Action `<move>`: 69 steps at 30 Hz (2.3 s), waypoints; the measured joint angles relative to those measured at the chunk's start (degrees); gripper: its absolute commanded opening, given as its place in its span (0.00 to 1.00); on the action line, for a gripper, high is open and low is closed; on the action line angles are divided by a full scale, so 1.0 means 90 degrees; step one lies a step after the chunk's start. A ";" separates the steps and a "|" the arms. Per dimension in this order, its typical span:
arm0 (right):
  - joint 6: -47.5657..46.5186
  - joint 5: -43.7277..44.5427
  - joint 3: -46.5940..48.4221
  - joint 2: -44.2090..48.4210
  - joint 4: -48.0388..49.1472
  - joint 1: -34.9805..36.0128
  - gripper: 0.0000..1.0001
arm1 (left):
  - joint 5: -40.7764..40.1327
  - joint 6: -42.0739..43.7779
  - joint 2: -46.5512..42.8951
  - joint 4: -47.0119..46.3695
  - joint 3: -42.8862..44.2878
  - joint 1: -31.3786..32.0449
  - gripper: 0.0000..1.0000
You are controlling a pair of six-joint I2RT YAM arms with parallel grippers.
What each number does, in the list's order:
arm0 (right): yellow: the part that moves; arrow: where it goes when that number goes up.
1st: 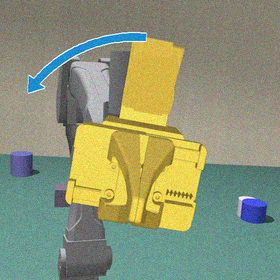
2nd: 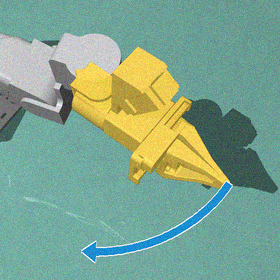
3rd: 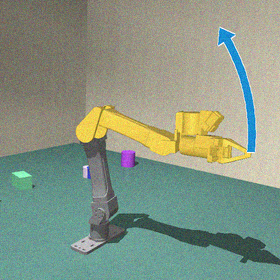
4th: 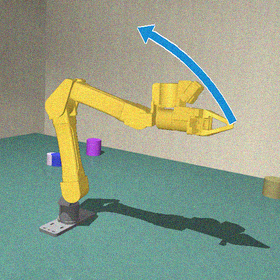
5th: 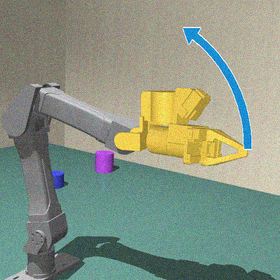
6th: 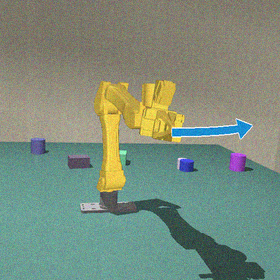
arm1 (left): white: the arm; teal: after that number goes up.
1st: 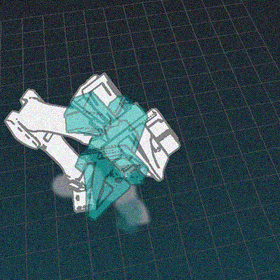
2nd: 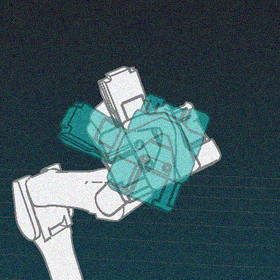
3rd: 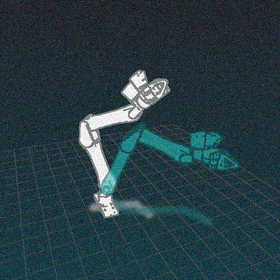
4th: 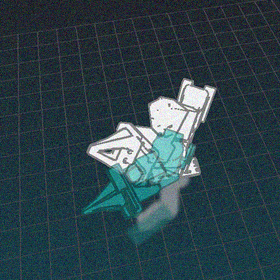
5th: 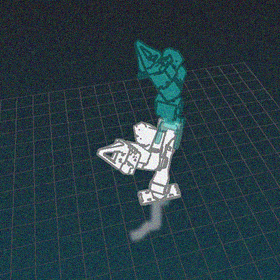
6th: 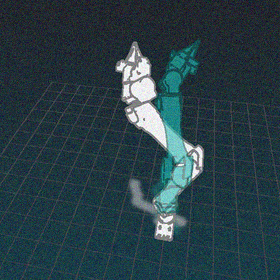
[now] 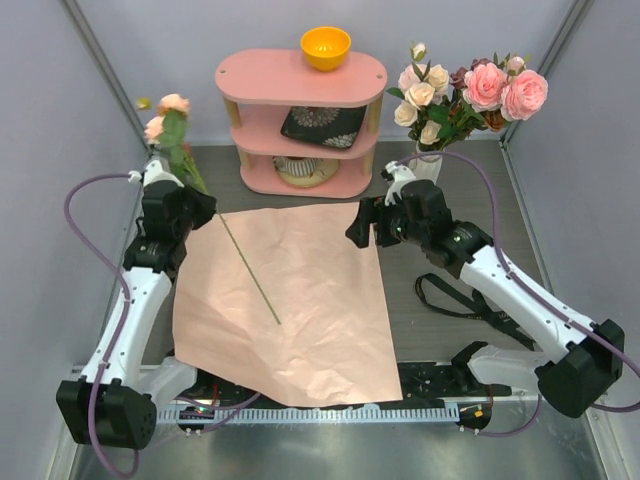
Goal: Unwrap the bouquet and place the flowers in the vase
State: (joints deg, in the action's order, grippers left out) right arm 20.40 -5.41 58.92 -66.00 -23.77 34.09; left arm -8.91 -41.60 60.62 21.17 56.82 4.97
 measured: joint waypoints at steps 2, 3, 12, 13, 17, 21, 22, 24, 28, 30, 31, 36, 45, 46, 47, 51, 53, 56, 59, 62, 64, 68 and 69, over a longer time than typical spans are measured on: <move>-0.0032 -0.0245 0.0350 -0.0284 -0.0046 0.0029 0.83 | 0.1008 0.0369 -0.0248 -0.0532 -0.0342 0.0010 0.00; -0.0036 -0.0427 0.0578 -0.0457 -0.0053 0.0070 0.83 | 0.1494 0.0537 -0.0253 -0.0736 -0.0406 0.0066 0.00; 0.0301 -0.1331 0.1904 -0.1443 0.0376 0.0699 0.79 | 0.4828 0.1438 -0.0046 -0.1858 -0.0398 0.1285 0.00; 0.0386 -0.1331 0.1940 -0.1477 0.0483 0.0758 0.77 | 0.5015 0.1498 -0.0046 -0.1928 -0.0398 0.1377 0.00; 0.0690 -0.1115 0.1957 -0.1508 0.0821 0.0959 0.63 | 0.5401 0.1515 -0.0046 -0.2021 -0.0398 0.1637 0.00; 0.1110 -0.0682 0.1943 -0.1506 0.1236 0.1066 0.55 | 0.5622 0.1508 -0.0046 -0.2072 -0.0396 0.1792 0.00; 0.1229 -0.0576 0.1904 -0.1501 0.1384 0.1073 0.52 | 0.5663 0.1508 -0.0046 -0.2084 -0.0396 0.1824 0.00; 0.1464 -0.0406 0.1761 -0.1481 0.1685 0.1076 0.49 | 0.5729 0.1506 -0.0046 -0.2089 -0.0391 0.1863 0.00; 0.1882 -0.0255 0.1511 -0.1469 0.1967 0.1076 0.36 | 0.5787 0.1489 -0.0046 -0.2089 -0.0376 0.1894 0.00; 0.2042 -0.0240 0.1486 -0.1467 0.2059 0.1078 0.21 | 0.5782 0.1479 -0.0046 -0.2086 -0.0374 0.1894 0.04; 0.2089 -0.0233 0.1479 -0.1460 0.2101 0.1078 0.15 | 0.5782 0.1474 -0.0046 -0.2089 -0.0374 0.1894 0.15; 0.2132 -0.0143 0.1464 -0.1348 0.2106 0.1112 0.01 | 0.5557 0.1486 -0.0053 -0.1921 -0.0226 0.1894 0.66; -0.0056 0.2118 0.3587 -0.1275 0.0058 0.1117 0.01 | 0.4748 0.1770 -0.0155 -0.1231 0.0073 0.1894 0.71; -0.0447 0.2555 0.3963 -0.1258 -0.0039 0.1117 0.01 | 0.4707 0.1795 -0.0153 -0.1173 0.0078 0.1894 0.71; -0.0767 0.2943 0.4262 -0.1234 -0.0073 0.1117 0.01 | 0.4692 0.1821 -0.0153 -0.1122 0.0078 0.1894 0.72; -0.2266 0.4415 0.5260 -0.1122 0.0017 0.1115 0.01 | 0.4663 0.1848 -0.0138 -0.1022 0.0078 0.1894 0.75; -0.3009 0.5059 0.5627 -0.1129 0.0194 0.1115 0.01 | 0.4663 0.1851 -0.0121 -0.1010 0.0078 0.1894 0.76; -0.3949 0.5765 0.5935 -0.1185 0.0559 0.1093 0.01 | 0.4668 0.1853 -0.0073 -0.0993 0.0078 0.1899 0.77; -0.4784 0.6186 0.5940 -0.1214 0.1124 0.0940 0.01 | 0.4692 0.1853 0.0007 -0.0984 0.0078 0.1899 0.78; -0.5265 0.6314 0.5950 -0.1338 0.1598 0.0653 0.01 | 0.4726 0.1853 0.0083 -0.0984 0.0078 0.1899 0.79; -0.5406 0.6317 0.6042 -0.1467 0.1751 0.0476 0.01 | 0.4731 0.1853 0.0102 -0.0984 0.0078 0.1897 0.79; -0.5510 0.6246 0.6203 -0.1741 0.1994 0.0180 0.01 | 0.4728 0.1853 0.0104 -0.0986 0.0078 0.1870 0.79; -0.5513 0.6200 0.6232 -0.1809 0.2033 0.0112 0.01 | 0.4731 0.1853 0.0104 -0.0986 0.0078 0.1860 0.79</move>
State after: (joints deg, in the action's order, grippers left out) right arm -29.21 50.39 115.00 -82.28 -5.48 35.09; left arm 33.67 -24.93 61.56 12.29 57.52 21.71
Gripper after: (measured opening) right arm 0.099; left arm 0.786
